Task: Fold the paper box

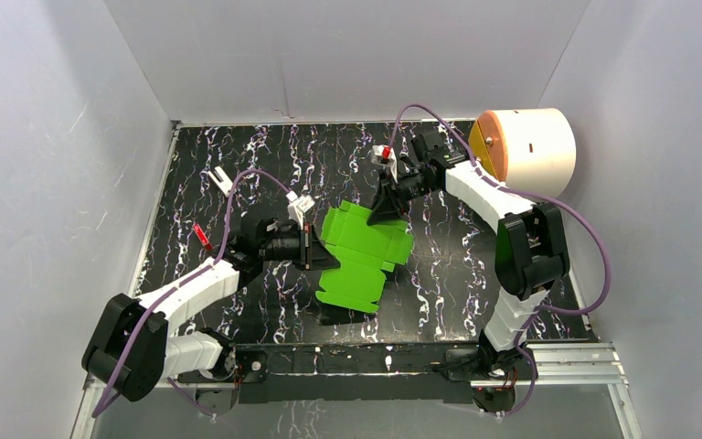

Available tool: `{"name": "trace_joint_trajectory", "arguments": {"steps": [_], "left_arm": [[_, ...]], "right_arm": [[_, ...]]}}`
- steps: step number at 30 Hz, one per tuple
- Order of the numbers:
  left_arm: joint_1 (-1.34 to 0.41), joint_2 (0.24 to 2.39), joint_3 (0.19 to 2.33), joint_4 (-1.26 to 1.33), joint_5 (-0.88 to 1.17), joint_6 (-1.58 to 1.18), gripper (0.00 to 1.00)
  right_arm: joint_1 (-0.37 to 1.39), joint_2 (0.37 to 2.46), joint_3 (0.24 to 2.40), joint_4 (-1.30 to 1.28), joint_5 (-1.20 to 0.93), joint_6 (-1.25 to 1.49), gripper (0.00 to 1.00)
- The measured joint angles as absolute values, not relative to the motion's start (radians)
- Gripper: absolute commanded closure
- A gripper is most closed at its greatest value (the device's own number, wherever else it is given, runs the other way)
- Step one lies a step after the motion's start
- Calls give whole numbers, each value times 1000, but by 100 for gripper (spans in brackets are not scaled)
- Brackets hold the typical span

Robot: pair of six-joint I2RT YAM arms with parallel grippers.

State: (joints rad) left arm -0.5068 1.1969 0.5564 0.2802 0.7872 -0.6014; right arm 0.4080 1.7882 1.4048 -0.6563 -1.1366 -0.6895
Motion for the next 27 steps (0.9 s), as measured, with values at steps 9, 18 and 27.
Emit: {"name": "trace_joint_trajectory", "arguments": {"steps": [9, 18, 27], "left_arm": [[-507, 1207, 556, 248, 721, -591, 92], [-507, 1198, 556, 166, 494, -604, 63], [-506, 1010, 537, 3, 130, -683, 54]], "right_arm": [[408, 1788, 1405, -656, -1122, -682, 88], [427, 1789, 1405, -627, -1055, -622, 93], [438, 1847, 1405, -550, -981, -519, 91]]}}
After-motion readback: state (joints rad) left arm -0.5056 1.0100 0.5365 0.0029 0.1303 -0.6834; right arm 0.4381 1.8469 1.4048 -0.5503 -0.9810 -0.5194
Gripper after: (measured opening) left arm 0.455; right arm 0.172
